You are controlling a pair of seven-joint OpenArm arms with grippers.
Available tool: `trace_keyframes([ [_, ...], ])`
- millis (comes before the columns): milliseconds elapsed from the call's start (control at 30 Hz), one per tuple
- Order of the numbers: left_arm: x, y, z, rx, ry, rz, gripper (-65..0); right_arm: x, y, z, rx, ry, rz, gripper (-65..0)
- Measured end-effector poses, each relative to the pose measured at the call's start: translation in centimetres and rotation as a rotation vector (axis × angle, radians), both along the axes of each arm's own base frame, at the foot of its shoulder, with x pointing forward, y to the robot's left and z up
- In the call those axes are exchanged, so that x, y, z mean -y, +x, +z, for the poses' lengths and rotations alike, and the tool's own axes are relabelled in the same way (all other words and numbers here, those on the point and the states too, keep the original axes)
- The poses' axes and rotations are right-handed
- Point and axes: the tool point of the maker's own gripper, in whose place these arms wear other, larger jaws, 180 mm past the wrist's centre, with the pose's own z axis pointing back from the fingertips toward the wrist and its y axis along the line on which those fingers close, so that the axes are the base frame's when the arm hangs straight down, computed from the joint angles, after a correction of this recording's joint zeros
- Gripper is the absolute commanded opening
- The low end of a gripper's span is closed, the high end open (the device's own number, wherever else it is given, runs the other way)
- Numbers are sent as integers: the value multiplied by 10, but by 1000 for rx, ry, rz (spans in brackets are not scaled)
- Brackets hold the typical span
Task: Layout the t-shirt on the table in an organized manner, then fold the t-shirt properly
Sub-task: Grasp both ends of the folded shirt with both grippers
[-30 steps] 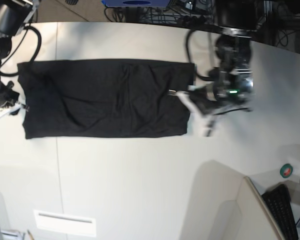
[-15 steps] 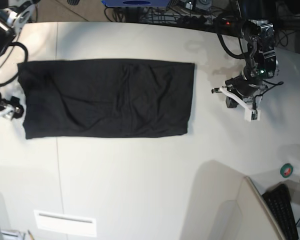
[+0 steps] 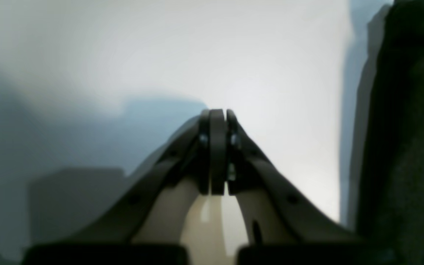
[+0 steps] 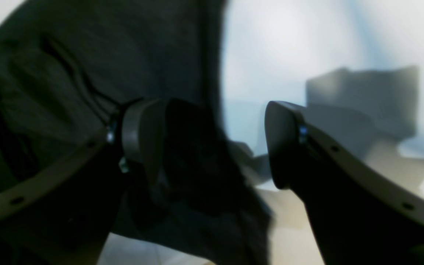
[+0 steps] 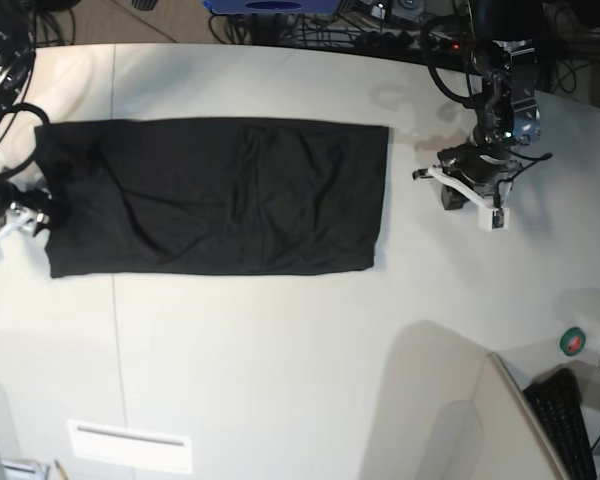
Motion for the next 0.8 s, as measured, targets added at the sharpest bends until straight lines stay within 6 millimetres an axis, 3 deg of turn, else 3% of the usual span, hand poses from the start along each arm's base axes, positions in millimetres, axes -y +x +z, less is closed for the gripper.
trace_keyframes([
  [133, 26, 3, -4, 28, -40, -44, -650, -3, -4, -1, -16, 14, 7, -239],
  [433, 50, 17, -3, 35, -74, -59, -650, -21, -15, -5, -48, 27, 54, -245],
  [633, 89, 22, -5, 28, -84, -178, -650, -26, -15, -6, -45, 38, 54, -245],
  [800, 92, 31, -8, 32, -99, -176, -650, -28, -14, -6, -42, 45, 53, -245],
])
